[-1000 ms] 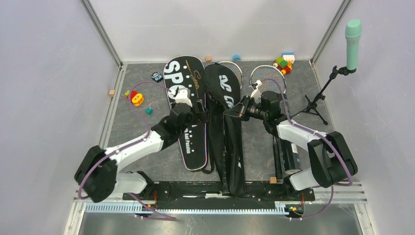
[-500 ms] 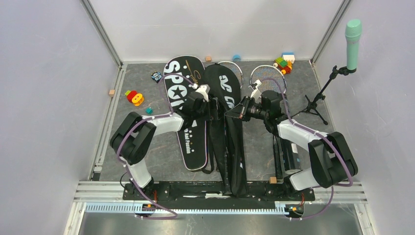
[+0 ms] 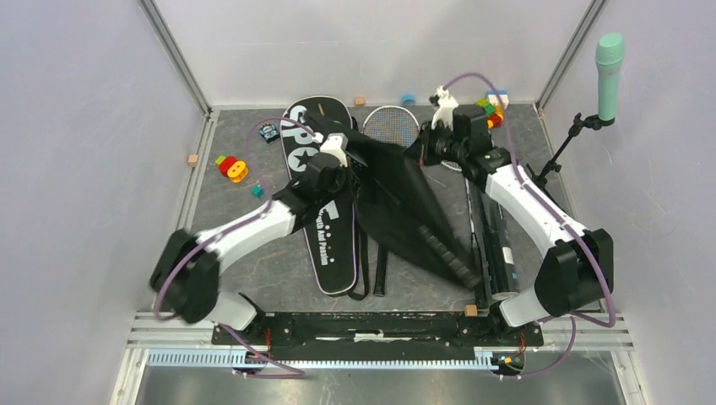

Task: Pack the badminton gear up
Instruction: Adjust the racket bag at the center of the board.

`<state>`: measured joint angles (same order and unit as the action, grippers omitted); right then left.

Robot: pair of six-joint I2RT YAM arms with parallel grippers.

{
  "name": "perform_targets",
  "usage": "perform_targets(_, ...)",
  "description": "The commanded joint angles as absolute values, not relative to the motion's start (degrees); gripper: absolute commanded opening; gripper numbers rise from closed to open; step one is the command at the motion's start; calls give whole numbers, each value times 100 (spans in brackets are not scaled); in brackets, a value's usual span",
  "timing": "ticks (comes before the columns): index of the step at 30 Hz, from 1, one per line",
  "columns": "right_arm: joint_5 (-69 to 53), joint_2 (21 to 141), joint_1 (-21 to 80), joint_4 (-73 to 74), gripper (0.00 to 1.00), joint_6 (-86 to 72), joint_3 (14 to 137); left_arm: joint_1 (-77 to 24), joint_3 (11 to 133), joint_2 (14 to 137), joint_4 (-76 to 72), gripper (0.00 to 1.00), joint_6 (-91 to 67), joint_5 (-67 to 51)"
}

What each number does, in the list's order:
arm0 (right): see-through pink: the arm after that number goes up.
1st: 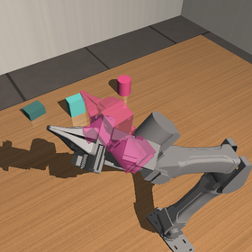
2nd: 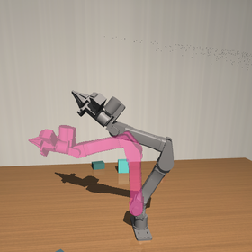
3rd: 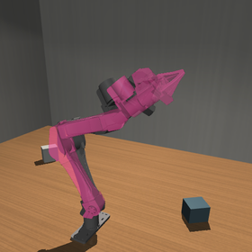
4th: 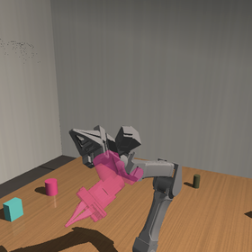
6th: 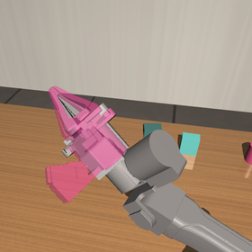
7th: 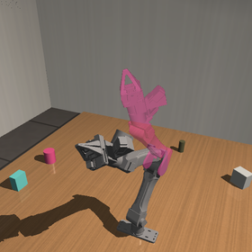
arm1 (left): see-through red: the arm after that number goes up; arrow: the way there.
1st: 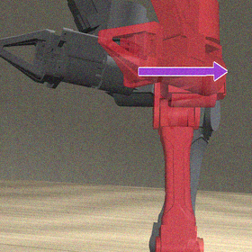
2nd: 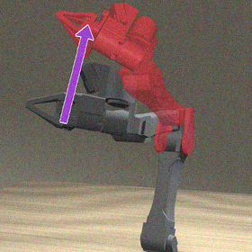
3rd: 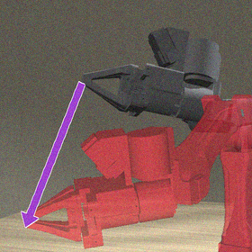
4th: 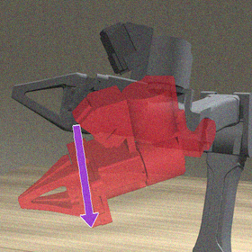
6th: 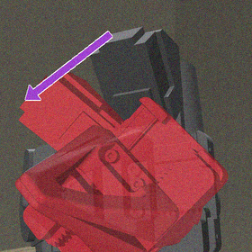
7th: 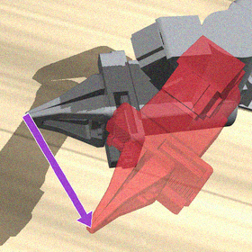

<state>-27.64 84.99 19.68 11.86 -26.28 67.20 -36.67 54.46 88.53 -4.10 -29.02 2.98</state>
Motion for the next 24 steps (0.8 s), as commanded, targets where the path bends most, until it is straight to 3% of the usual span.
perform_targets(1,503,8455,1907,1489,0,-150,7591,-4524,5292,7206,701,2,-2803,1348)
perform_targets(9,261,8892,2100,56,0,1010,7371,-6035,4885,6629,991,2,-3700,2903)
perform_targets(13,-683,8769,2191,-680,0,882,6894,-6214,4580,6815,690,3,-4180,3350)
perform_targets(17,-1490,8419,2240,-1715,0,910,6060,-6234,4260,6919,686,22,-4549,3756)
perform_targets(21,-1767,8762,2241,-1436,0,1256,6214,-6232,4092,6912,684,39,-4322,3580)
perform_targets(23,-2250,8921,2241,-1385,0,1560,6201,-6239,4057,6866,737,53,-3927,3529)
perform_targets(24,-2527,8949,2238,-1417,0,1679,6145,-6234,4054,6812,745,66,-3614,3414)
